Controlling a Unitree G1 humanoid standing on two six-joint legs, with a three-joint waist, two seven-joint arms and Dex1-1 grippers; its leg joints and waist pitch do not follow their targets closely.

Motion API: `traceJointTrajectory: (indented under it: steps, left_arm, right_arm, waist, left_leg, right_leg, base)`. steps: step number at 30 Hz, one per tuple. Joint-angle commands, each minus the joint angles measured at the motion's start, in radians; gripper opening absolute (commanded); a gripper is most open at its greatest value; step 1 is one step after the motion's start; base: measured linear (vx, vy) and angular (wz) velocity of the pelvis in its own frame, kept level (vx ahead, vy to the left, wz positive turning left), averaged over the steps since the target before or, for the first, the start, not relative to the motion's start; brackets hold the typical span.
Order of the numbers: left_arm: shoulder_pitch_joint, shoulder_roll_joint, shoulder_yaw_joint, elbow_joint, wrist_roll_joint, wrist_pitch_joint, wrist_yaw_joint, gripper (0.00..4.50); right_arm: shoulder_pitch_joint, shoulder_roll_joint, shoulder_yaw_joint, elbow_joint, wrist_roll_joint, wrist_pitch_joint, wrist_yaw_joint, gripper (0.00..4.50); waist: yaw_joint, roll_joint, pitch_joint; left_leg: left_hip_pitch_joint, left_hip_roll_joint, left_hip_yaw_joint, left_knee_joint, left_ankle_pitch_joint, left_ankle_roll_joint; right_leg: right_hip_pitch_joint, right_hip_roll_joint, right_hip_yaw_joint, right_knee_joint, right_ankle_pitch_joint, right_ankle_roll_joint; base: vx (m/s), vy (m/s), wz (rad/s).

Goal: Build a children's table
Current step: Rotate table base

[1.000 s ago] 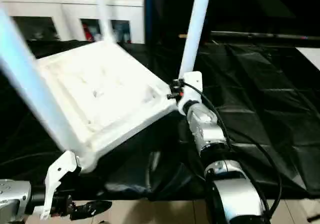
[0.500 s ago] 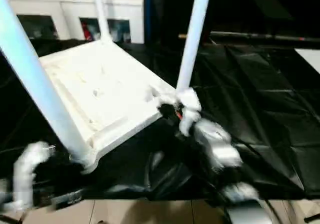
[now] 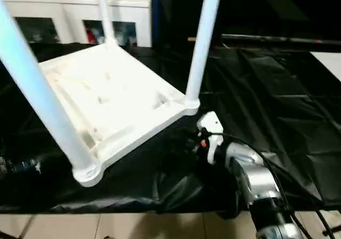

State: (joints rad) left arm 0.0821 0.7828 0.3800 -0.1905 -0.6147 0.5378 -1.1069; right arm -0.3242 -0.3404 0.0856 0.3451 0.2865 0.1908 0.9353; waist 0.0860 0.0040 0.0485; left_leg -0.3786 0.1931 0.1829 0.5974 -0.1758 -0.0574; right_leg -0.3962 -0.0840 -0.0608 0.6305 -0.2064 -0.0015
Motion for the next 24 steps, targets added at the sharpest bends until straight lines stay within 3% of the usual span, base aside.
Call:
traceJointTrajectory:
  steps: [1,4,5,10,13,15,16,17,18,19,24]
  left_arm:
    - [-0.026,-0.010,-0.027,-0.008,-0.025,0.009,-0.017,4.50]
    - [-0.104,-0.065,-0.081,-0.033,-0.098,0.061,-0.021,4.50]
    - [-0.120,-0.080,-0.090,-0.043,-0.126,0.082,-0.017,4.50]
    - [-0.144,-0.110,-0.139,-0.054,-0.173,0.122,-0.032,4.50]
    - [-0.159,-0.132,-0.199,-0.025,-0.096,0.081,-0.014,4.50]
    - [-0.231,-0.203,-0.276,0.030,0.007,0.014,0.052,4.50]
    - [-0.231,-0.203,-0.276,0.030,0.007,0.014,0.052,4.50]
    - [-0.273,-0.245,-0.314,0.050,0.033,-0.012,0.085,4.50]
    - [-0.277,-0.249,-0.317,0.051,0.034,-0.014,0.087,4.50]
    - [-0.291,-0.262,-0.330,0.056,0.039,-0.024,0.098,4.50]
    - [-0.372,-0.352,-0.452,0.048,0.041,0.002,0.086,4.50]
  right_arm:
    - [-0.003,-0.011,-0.002,-0.050,0.026,0.021,0.029,2.28]
    - [-0.010,-0.010,0.018,-0.068,0.022,0.041,0.034,2.47]
    - [-0.015,-0.006,0.023,-0.063,0.015,0.041,0.028,2.71]
    - [-0.030,0.008,0.038,-0.038,-0.016,0.032,0.010,2.97]
    - [-0.044,0.014,0.041,-0.019,-0.034,0.034,-0.009,3.18]
    - [-0.076,0.038,0.039,0.043,-0.071,0.032,-0.089,3.32]
    - [-0.076,0.038,0.039,0.043,-0.071,0.032,-0.089,3.32]
    - [-0.098,0.059,0.040,0.091,-0.098,0.035,-0.158,3.53]
    - [-0.100,0.061,0.040,0.096,-0.100,0.035,-0.164,3.53]
    - [-0.108,0.069,0.041,0.112,-0.110,0.037,-0.188,3.62]
    - [-0.173,0.116,0.054,0.247,-0.168,-0.003,-0.286,4.05]
  waist:
    - [0.004,0.022,-0.054]
    - [0.010,0.021,-0.053]
    - [0.015,0.024,-0.055]
    - [0.010,0.016,-0.055]
    - [0.006,0.017,-0.056]
    - [0.003,0.014,-0.053]
    - [0.004,0.015,-0.052]
    - [0.004,0.013,-0.054]
    - [0.005,0.011,-0.054]
    - [0.005,0.012,-0.053]
    - [0.006,0.007,-0.058]
  left_leg:
    - [0.023,0.033,-0.013,-0.083,-0.311,-0.011]
    - [0.029,0.035,-0.011,-0.084,-0.321,-0.019]
    - [0.029,0.034,-0.011,-0.083,-0.317,-0.028]
    - [0.020,0.029,-0.013,-0.082,-0.300,-0.029]
    - [0.021,0.031,-0.015,-0.081,-0.284,-0.027]
    - [0.025,0.031,-0.013,-0.082,-0.292,-0.032]
    - [0.027,0.031,-0.013,-0.082,-0.303,-0.037]
    - [0.023,0.031,-0.016,-0.084,-0.304,-0.045]
    - [0.025,0.032,-0.017,-0.085,-0.300,-0.049]
    - [0.029,0.032,-0.016,-0.084,-0.306,-0.055]
    - [0.024,0.030,-0.014,-0.081,-0.265,-0.048]
  right_leg:
    - [0.031,-0.045,0.044,-0.076,-0.185,-0.214]
    - [0.029,-0.045,0.044,-0.076,-0.192,-0.221]
    - [0.029,-0.046,0.044,-0.073,-0.187,-0.228]
    - [0.037,-0.047,0.044,-0.074,-0.185,-0.216]
    - [0.038,-0.047,0.044,-0.076,-0.180,-0.208]
    - [0.035,-0.047,0.046,-0.082,-0.206,-0.202]
    - [0.033,-0.049,0.046,-0.084,-0.228,-0.201]
    - [0.042,-0.054,0.046,-0.083,-0.243,-0.192]
    - [0.039,-0.053,0.046,-0.084,-0.247,-0.189]
    - [0.037,-0.054,0.046,-0.084,-0.244,-0.194]
    - [0.042,-0.053,0.045,-0.077,-0.188,-0.212]
  base:
    - [0.000,0.000,0.00]
    - [0.000,0.000,0.00]
    - [0.000,0.000,0.00]
    - [0.000,0.000,0.00]
    - [0.000,0.000,0.00]
    - [0.000,0.000,0.00]
    - [0.000,0.000,0.00]
    - [0.000,0.000,0.00]
    - [0.000,0.000,0.00]
    - [0.000,0.000,0.00]
    - [0.000,0.000,0.00]
